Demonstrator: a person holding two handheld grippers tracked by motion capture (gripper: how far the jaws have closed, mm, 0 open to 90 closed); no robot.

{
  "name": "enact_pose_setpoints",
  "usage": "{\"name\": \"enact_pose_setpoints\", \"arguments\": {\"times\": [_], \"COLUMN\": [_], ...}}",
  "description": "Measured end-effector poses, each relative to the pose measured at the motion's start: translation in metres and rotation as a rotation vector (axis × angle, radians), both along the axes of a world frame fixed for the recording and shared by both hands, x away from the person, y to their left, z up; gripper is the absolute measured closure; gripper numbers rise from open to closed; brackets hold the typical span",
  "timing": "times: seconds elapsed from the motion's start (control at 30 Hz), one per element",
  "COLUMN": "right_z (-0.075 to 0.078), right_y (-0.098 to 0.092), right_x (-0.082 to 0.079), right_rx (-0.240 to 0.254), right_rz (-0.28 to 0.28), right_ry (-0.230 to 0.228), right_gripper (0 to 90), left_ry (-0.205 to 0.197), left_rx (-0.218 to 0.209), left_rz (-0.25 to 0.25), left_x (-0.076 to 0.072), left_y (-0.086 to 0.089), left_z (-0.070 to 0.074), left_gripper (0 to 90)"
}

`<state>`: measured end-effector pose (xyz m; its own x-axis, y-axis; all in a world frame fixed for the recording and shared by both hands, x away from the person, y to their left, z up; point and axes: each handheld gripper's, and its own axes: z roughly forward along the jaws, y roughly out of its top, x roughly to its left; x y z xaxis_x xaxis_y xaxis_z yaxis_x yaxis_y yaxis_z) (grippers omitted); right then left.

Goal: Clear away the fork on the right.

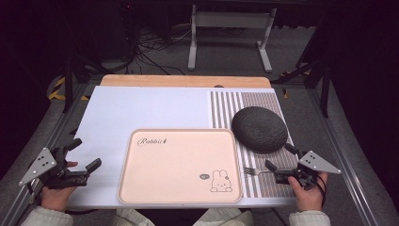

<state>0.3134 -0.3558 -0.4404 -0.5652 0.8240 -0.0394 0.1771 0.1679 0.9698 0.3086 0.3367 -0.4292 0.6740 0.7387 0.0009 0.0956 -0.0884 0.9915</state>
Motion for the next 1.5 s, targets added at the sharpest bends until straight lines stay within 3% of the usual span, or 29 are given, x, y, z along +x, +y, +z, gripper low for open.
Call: {"name": "enact_pose_setpoints", "arguments": {"times": [0.53, 0.73, 0.8, 1.0, 1.07, 1.4, 1.5], "right_z": [0.0, 0.005, 0.007, 0.013, 0.017, 0.033, 0.037], "right_y": [0.001, 0.004, 0.006, 0.01, 0.013, 0.023, 0.025], "right_x": [0.001, 0.006, 0.01, 0.017, 0.021, 0.034, 0.039], "right_rx": [0.003, 0.022, 0.005, 0.008, 0.034, 0.004, 0.019], "right_rz": [0.006, 0.015, 0.027, 0.041, 0.04, 0.079, 0.075], "right_ry": [0.004, 0.007, 0.007, 0.024, 0.033, 0.083, 0.109], "right_gripper": [0.9, 1.0, 1.0, 1.0, 1.8, 1.8, 2.0], "left_ry": [0.0, 0.002, 0.0, 0.001, 0.004, 0.004, 0.004], "left_rx": [0.001, -0.002, -0.003, 0.0, -0.015, -0.019, -0.02], "left_rz": [-0.004, -0.001, 0.0, -0.004, -0.009, -0.007, -0.005], "left_x": [0.0, 0.0, -0.001, 0.0, 0.0, 0.0, 0.0], "left_y": [0.001, 0.0, -0.001, 0.0, 0.0, 0.001, 0.001], "left_z": [0.0, 0.0, 0.0, 0.0, 0.0, 0.0, 0.0], "left_gripper": [0.0, 0.0, 0.0, 0.0, 0.0, 0.0, 0.0]}}
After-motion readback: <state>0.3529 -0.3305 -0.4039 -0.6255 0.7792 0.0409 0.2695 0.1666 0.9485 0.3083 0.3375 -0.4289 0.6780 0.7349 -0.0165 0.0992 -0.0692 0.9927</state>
